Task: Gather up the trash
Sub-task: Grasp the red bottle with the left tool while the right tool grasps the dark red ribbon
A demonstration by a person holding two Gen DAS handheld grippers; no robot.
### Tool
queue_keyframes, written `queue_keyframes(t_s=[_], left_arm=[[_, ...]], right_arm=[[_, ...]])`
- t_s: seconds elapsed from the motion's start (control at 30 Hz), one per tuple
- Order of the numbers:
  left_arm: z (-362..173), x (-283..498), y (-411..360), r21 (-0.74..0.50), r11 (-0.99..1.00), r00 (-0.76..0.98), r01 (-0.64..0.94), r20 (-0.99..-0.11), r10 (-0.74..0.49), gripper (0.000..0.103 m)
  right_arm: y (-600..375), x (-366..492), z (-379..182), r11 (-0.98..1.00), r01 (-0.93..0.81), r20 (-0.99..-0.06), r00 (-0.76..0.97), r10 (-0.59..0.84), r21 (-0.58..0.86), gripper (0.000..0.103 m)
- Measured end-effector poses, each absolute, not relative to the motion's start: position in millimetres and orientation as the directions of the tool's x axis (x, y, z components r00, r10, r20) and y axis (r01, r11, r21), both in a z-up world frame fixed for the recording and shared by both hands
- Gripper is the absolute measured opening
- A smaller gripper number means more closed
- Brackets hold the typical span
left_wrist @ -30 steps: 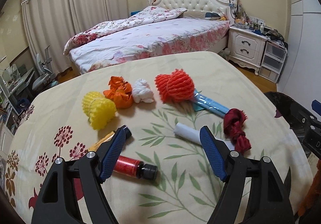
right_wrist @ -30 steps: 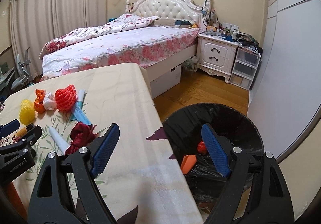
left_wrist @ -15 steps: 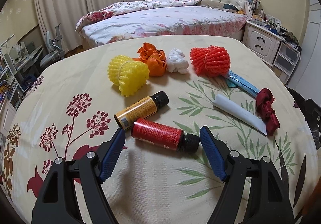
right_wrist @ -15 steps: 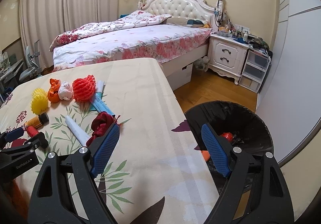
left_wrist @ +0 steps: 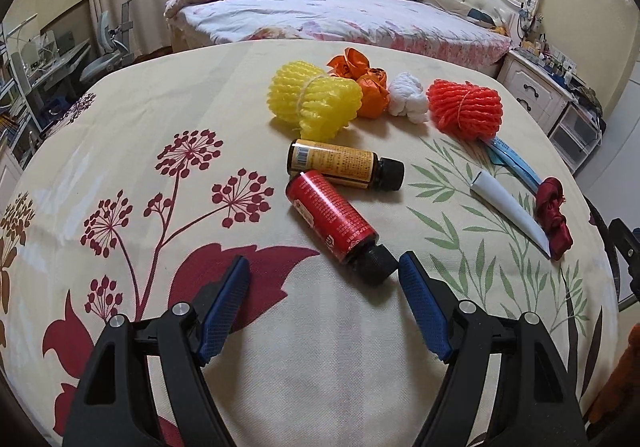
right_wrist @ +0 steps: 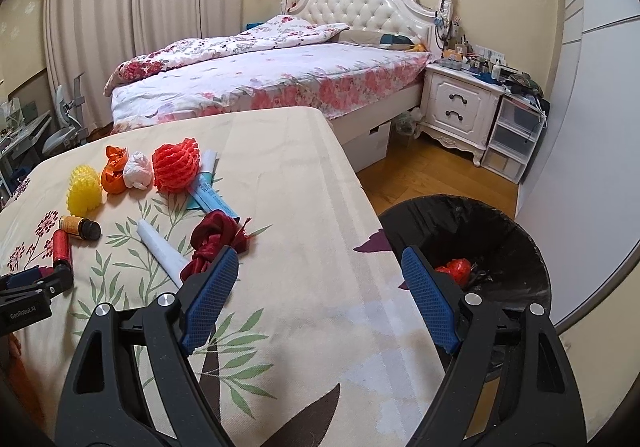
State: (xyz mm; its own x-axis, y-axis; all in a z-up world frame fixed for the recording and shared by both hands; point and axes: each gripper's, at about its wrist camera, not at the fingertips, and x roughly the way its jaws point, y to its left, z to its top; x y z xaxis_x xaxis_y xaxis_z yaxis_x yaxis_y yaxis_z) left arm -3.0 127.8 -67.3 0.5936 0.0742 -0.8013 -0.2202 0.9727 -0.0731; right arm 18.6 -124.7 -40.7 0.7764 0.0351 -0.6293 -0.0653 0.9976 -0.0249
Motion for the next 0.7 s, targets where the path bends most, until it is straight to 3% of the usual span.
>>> queue_keyframes(t_s=[0.33, 0.5, 0.67, 0.7], left_arm=[[-68.4, 14.7, 138.8, -0.101, 0.963, 0.595, -0.252, -0.801, 0.072, 0.077], [-68.1, 12.6, 141.6, -0.085, 0.967, 0.603, -0.240, -0.793, 0.080, 0.061], [-67.9, 8.6, 141.0, -0.055, 0.977, 0.616, -0.208, -0.783, 0.087, 0.032], [-67.9, 7.6, 141.6, -0.060, 0.978, 0.619, -0.199, -0.781, 0.078, 0.031]], right_arm=[[-113.0, 24.6, -46.8, 0.995, -0.094, -0.651, 0.757, 0.063, -0.013, 0.082], [-101.7, 28.8, -46.4, 0.993, -0.116, -0.652, 0.754, 0.074, -0.022, 0.082], [-89.5, 34.6, -47.3, 0.990, -0.138, -0.660, 0.747, 0.086, -0.028, 0.082], [-87.3, 35.4, -47.3, 0.990, -0.141, -0.660, 0.746, 0.086, -0.030, 0.082]])
